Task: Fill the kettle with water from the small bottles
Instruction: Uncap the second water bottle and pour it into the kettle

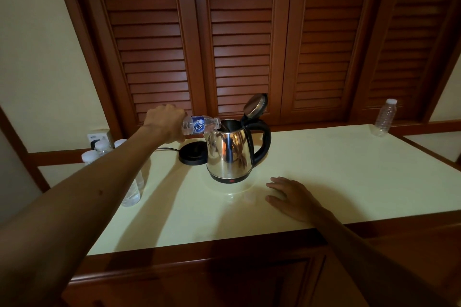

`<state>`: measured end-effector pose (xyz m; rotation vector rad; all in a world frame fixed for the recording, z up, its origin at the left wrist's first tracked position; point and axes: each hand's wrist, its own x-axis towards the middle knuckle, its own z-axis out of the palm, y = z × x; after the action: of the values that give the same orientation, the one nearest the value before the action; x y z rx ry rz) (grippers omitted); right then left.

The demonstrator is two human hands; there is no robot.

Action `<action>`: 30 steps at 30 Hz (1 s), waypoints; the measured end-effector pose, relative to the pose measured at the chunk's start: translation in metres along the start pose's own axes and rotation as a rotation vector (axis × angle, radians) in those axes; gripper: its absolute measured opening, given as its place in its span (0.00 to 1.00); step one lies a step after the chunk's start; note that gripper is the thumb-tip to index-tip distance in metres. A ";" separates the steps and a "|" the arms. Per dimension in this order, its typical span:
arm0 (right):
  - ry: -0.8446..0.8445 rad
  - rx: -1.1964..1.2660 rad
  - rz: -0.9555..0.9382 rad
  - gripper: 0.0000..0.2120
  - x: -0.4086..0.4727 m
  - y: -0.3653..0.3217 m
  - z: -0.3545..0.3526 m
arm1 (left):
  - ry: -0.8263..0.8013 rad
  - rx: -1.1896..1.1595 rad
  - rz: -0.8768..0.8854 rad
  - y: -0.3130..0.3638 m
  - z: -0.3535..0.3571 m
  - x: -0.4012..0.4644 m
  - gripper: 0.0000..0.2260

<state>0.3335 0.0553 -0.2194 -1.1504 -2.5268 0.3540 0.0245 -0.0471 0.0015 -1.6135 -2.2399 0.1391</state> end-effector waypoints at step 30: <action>0.016 0.000 0.026 0.27 0.002 0.006 0.006 | 0.086 0.215 0.074 0.003 -0.014 0.010 0.29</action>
<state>0.3339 0.0596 -0.2264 -1.1830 -2.5002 0.3498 0.0296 -0.0388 0.0161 -1.5560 -2.0260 0.3131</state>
